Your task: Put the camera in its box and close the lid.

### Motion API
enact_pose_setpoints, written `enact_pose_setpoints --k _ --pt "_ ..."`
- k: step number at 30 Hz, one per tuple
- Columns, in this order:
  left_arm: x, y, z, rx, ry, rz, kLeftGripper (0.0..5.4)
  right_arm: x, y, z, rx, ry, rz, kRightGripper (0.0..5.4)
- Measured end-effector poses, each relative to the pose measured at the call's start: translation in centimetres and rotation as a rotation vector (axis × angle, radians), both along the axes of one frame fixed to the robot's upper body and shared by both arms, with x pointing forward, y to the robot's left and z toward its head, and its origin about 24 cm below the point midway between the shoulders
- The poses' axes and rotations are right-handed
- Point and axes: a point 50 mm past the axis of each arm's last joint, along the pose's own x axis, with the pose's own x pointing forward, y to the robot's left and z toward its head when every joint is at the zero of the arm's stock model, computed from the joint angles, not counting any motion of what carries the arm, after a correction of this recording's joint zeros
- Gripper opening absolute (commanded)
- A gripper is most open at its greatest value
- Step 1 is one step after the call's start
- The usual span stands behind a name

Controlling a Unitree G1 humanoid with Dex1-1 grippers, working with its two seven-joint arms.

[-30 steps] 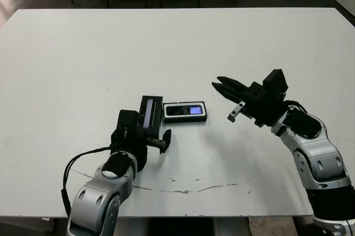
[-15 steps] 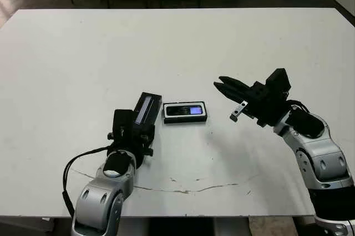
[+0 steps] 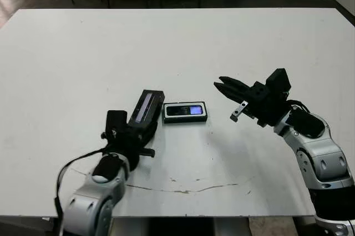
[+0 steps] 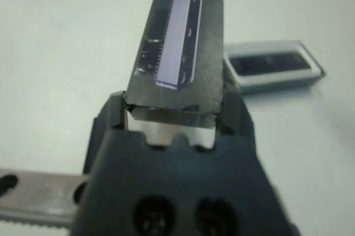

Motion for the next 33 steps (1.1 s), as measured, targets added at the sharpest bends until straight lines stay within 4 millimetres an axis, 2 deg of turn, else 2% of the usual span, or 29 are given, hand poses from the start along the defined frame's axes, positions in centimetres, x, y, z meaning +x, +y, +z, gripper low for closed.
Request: enact_pose_setpoints --k 3,6,7,10,13,15,17,22,33 --pt "1.5 2.3 1.7 0.020 -0.109 0.010 1.18 0.0 -0.1 0.0 0.007 0.006 -0.005 0.00" --pt "2.9 4.1 2.7 0.046 -0.144 -0.044 1.18 -0.1 -0.3 0.1 0.002 0.018 -0.012 0.00" --pt "4.1 5.7 3.9 0.068 -0.184 -0.122 1.18 -0.1 -0.7 0.2 -0.009 0.020 -0.027 0.00" --pt "6.1 6.7 5.3 0.147 -0.232 -0.377 1.18 0.0 -0.9 0.4 -0.011 0.014 -0.035 0.00" --pt "8.0 7.0 7.3 0.267 -0.272 -0.639 1.18 0.0 -1.3 0.5 -0.013 0.009 -0.046 0.00" --pt "9.2 6.9 8.0 0.331 -0.232 -0.788 1.18 0.1 -1.5 0.5 -0.012 0.009 -0.053 0.00" --pt "10.1 6.8 8.3 0.353 -0.170 -0.886 1.18 0.1 -1.6 0.5 -0.013 0.010 -0.058 0.00" --pt "11.2 6.2 7.1 0.342 -0.016 -1.040 1.18 0.1 -1.9 0.6 -0.016 0.004 -0.071 0.00" --pt "11.8 6.4 7.0 0.230 0.112 -1.156 1.18 0.5 -2.4 0.0 -0.027 0.031 -0.098 0.00"
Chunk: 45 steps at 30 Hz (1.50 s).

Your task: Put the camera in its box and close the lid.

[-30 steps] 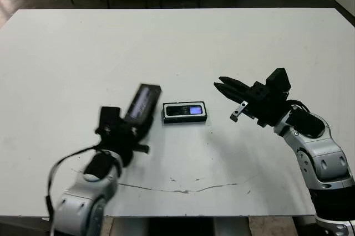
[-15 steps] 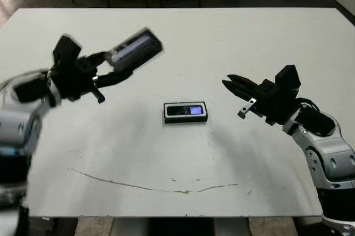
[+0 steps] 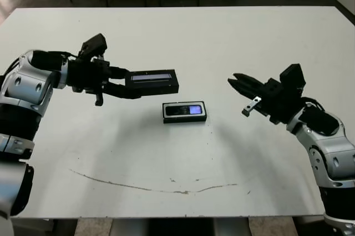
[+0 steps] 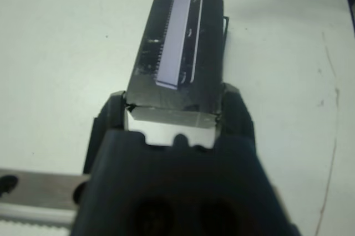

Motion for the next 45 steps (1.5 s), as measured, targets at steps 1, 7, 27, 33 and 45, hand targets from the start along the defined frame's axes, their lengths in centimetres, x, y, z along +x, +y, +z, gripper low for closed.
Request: enact_pose_setpoints --k 1,7,27,33,45 --pt "0.0 0.1 -0.1 -0.002 0.009 -0.002 1.18 0.0 0.0 0.0 0.000 0.000 0.000 0.00" --pt "0.2 -0.4 -1.1 -0.040 0.015 -0.026 1.18 0.2 -0.1 0.0 -0.002 -0.002 0.000 0.00" --pt "0.2 -3.3 -4.4 -0.060 -0.021 -0.038 1.18 0.3 -0.4 0.2 -0.027 -0.013 -0.002 0.00" --pt "0.2 -3.7 -5.4 -0.040 -0.011 -0.046 1.18 0.3 -0.4 0.2 -0.029 -0.013 0.000 0.00" --pt "0.0 -4.0 -6.2 0.039 -0.017 -0.092 1.16 0.2 -0.4 0.4 -0.033 -0.014 0.006 0.00"
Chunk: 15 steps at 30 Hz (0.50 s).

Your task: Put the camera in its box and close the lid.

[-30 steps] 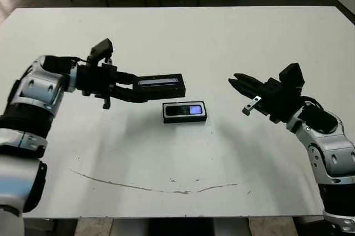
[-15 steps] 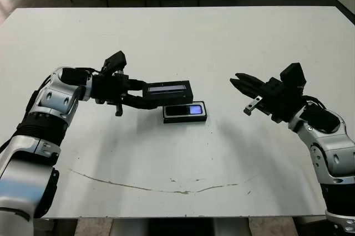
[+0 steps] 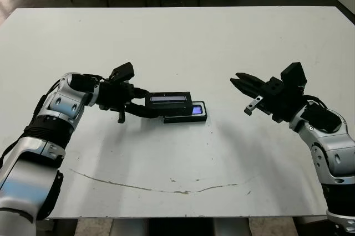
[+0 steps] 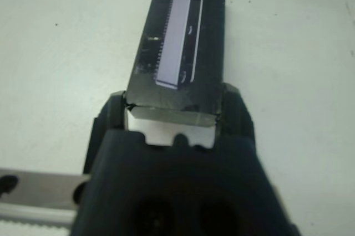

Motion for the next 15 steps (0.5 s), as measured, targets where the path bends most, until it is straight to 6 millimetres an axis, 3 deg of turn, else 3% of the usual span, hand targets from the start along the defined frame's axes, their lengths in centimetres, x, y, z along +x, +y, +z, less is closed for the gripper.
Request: enact_pose_setpoints --k 15 --pt "-0.2 -0.6 -1.0 0.048 0.027 -0.037 1.02 0.0 0.0 0.0 -0.001 0.002 -0.001 0.00"
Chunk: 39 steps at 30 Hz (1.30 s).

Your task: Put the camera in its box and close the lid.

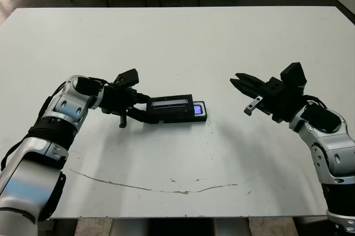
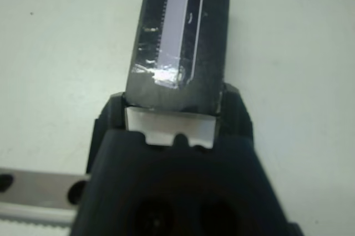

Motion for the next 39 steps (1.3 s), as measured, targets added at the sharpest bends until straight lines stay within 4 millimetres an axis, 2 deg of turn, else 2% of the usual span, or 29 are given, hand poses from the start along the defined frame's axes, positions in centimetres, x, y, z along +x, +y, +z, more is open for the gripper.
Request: enact_pose_setpoints --k 14,24,39 --pt "-0.2 -0.8 0.1 0.044 -0.028 -0.020 1.00 0.0 -0.1 -0.1 -0.001 0.006 0.004 0.00" --pt "0.2 -3.6 -0.9 -0.007 0.007 0.003 1.00 0.0 -0.1 0.0 -0.002 -0.003 0.009 0.00" --pt "1.0 -5.1 -1.3 0.016 0.049 -0.001 1.00 -0.2 -0.2 -0.1 0.004 -0.002 0.008 0.00"
